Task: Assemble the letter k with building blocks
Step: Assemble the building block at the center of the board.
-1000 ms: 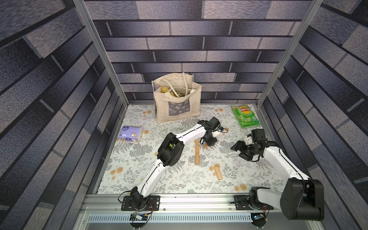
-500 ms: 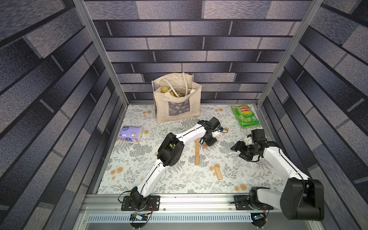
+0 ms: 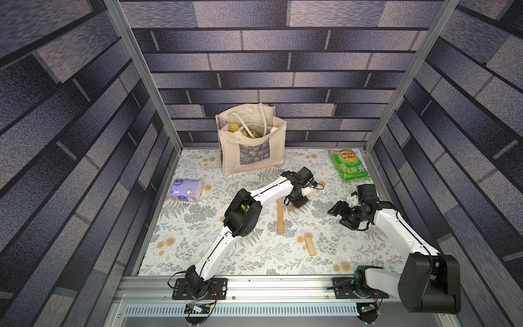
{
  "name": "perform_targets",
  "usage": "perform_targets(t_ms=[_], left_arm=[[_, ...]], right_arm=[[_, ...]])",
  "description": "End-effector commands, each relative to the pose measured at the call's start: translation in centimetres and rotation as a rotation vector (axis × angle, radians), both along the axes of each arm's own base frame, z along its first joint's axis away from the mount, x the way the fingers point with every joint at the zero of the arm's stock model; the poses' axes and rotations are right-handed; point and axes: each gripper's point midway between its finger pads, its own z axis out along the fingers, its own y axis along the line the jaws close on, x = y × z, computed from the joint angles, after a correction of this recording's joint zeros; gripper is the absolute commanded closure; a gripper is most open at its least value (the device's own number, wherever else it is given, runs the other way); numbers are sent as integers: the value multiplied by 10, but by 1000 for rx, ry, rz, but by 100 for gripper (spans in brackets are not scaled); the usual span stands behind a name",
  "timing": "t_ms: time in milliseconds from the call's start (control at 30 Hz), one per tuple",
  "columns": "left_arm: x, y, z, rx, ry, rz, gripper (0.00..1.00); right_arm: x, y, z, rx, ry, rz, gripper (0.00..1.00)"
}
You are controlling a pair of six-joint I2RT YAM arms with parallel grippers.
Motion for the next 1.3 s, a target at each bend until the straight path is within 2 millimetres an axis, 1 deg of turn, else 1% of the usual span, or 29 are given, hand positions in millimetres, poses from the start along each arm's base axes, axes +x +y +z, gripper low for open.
perform_targets(t_ms=[0, 300, 700, 867, 1267], left_arm=[[-4, 2, -2, 30, -1, -10, 72], [-7, 4, 2, 27, -8, -40, 73], [-2, 8, 14, -7, -11, -27, 73], [0, 12, 20, -14, -16, -20, 73], [0, 15, 23, -29, -11, -26, 73]], right_arm=[[-2, 0, -4, 4, 5, 5, 28], [0, 0, -3, 5, 6, 6, 28], [0, 0, -1, 7, 1, 1, 28], [-2, 0, -3, 9, 9, -1, 28], [-1, 1, -6, 14, 11, -2, 28]])
